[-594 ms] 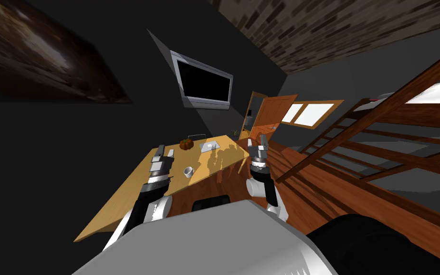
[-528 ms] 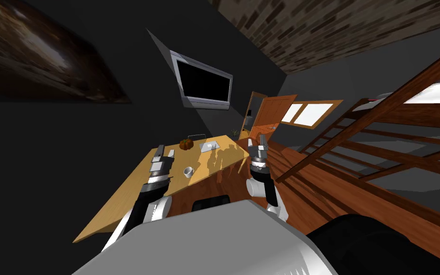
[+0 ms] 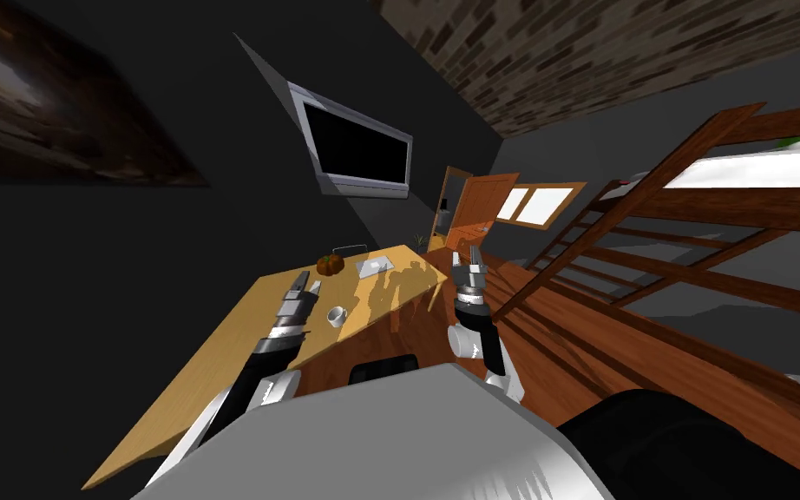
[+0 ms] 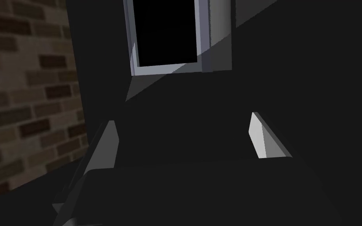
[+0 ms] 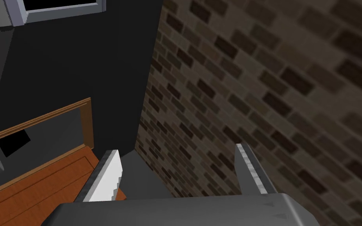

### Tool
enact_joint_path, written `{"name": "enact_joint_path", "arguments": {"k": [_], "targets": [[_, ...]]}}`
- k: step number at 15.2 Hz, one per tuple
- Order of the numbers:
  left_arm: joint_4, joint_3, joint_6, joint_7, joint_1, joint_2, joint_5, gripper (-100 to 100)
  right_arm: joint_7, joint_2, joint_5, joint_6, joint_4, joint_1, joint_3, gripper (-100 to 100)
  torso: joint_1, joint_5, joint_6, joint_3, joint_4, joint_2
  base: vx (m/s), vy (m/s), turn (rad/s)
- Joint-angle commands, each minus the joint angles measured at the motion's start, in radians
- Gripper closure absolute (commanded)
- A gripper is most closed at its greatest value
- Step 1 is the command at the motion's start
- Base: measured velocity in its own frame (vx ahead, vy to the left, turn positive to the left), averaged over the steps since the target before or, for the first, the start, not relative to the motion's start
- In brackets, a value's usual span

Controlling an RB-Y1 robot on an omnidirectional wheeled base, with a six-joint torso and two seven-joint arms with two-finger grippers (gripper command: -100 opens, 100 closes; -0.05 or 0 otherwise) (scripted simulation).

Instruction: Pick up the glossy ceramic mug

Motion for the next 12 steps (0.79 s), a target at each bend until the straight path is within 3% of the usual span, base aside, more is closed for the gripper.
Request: {"name": "enact_joint_path", "arguments": {"k": [1, 4, 5, 6, 8, 10, 11, 12], "targets": [[0.028, -0.005, 0.036, -0.006, 0.008, 0.05, 0.029, -100, 0.0, 0.0, 0.0, 0.0, 0.0, 0.0, 0.0, 0, 0.0, 0.0, 0.0, 0.0, 0.0, 0.0, -0.01, 0.018, -0.239], [0.041, -0.007, 0.058, -0.009, 0.016, 0.089, 0.048, -100, 0.0, 0.0, 0.0, 0.0, 0.0, 0.0, 0.0, 0, 0.0, 0.0, 0.0, 0.0, 0.0, 0.0, -0.011, 0.017, -0.163], [0.055, -0.009, 0.081, -0.012, 0.025, 0.12, 0.067, -100, 0.0, 0.0, 0.0, 0.0, 0.0, 0.0, 0.0, 0, 0.0, 0.0, 0.0, 0.0, 0.0, 0.0, -0.011, 0.014, -0.197], [0.055, -0.009, 0.081, -0.012, 0.025, 0.121, 0.067, -100, 0.0, 0.0, 0.0, 0.0, 0.0, 0.0, 0.0, 0, 0.0, 0.0, 0.0, 0.0, 0.0, 0.0, -0.011, 0.016, -0.164], [0.085, -0.015, 0.131, -0.019, 0.044, 0.177, 0.109, -100, 0.0, 0.0, 0.0, 0.0, 0.0, 0.0, 0.0, 0, 0.0, 0.0, 0.0, 0.0, 0.0, 0.0, -0.011, 0.016, -0.281], [0.102, -0.018, 0.158, -0.023, 0.054, 0.221, 0.132, -100, 0.0, 0.0, 0.0, 0.0, 0.0, 0.0, 0.0, 0, 0.001, 0.0, 0.0, 0.0, 0.0, 0.0, -0.016, 0.023, -0.212], [0.102, -0.018, 0.158, -0.023, 0.054, 0.223, 0.132, -100, 0.0, 0.0, 0.0, 0.0, 0.0, 0.0, 0.0, 0, 0.001, 0.0, 0.0, 0.0, 0.0, 0.0, -0.015, 0.023, -0.154], [0.119, -0.02, 0.186, -0.026, 0.065, 0.256, 0.155, -100, 0.0, 0.0, 0.0, 0.0, 0.0, 0.0, 0.0, 0, 0.001, 0.0, 0.0, 0.0, 0.0, 0.0, -0.013, 0.018, -0.252]]}}
